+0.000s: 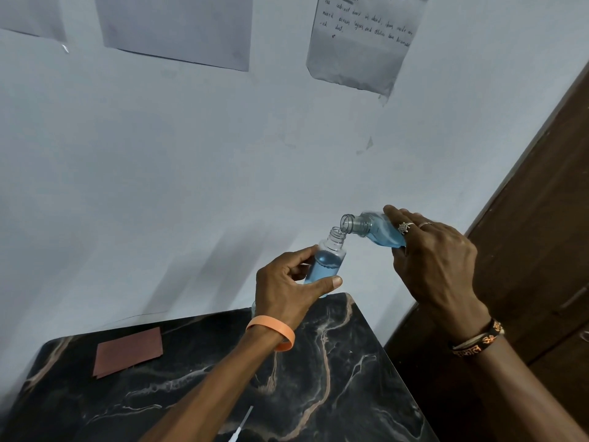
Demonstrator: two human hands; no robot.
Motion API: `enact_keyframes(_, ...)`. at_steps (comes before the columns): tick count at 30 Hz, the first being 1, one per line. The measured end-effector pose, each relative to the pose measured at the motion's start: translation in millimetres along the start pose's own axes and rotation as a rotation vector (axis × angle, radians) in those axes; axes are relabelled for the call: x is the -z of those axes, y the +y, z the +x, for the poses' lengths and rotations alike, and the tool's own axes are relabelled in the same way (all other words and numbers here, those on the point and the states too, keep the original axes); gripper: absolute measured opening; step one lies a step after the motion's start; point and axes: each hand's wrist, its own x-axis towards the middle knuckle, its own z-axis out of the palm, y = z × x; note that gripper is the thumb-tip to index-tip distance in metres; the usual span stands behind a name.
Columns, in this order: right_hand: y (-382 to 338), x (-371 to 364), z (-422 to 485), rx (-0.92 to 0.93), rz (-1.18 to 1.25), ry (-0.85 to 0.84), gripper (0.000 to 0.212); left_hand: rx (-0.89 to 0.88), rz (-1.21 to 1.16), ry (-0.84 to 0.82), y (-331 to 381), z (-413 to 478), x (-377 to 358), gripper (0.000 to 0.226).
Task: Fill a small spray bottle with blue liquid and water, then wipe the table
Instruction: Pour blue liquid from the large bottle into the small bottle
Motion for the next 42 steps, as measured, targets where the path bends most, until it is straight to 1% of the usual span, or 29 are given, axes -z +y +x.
enact_keyframes(8, 0.9, -0.7, 0.6, 0.004, -0.004, 0.013, 0.060, -0.009, 0.001, 0.003, 1.6, 0.4, -0.4, 0.047)
enact_keyframes(12, 1.5, -1.2, 0.8, 0.004, 0.007, 0.016, 0.060, -0.003, -0.005, 0.002, 1.0, 0.3, -0.3, 0.050)
enact_keyframes(17, 2.4, -2.2, 1.0, 0.002, 0.003, 0.024, 0.060, -0.001, -0.002, 0.000, 2.9, 0.4, -0.4, 0.044)
enact_keyframes(42, 2.8, -1.7, 0.1, 0.008, -0.001, 0.025, 0.061, 0.001, -0.002, 0.013, 0.6, 0.0, -1.5, 0.049)
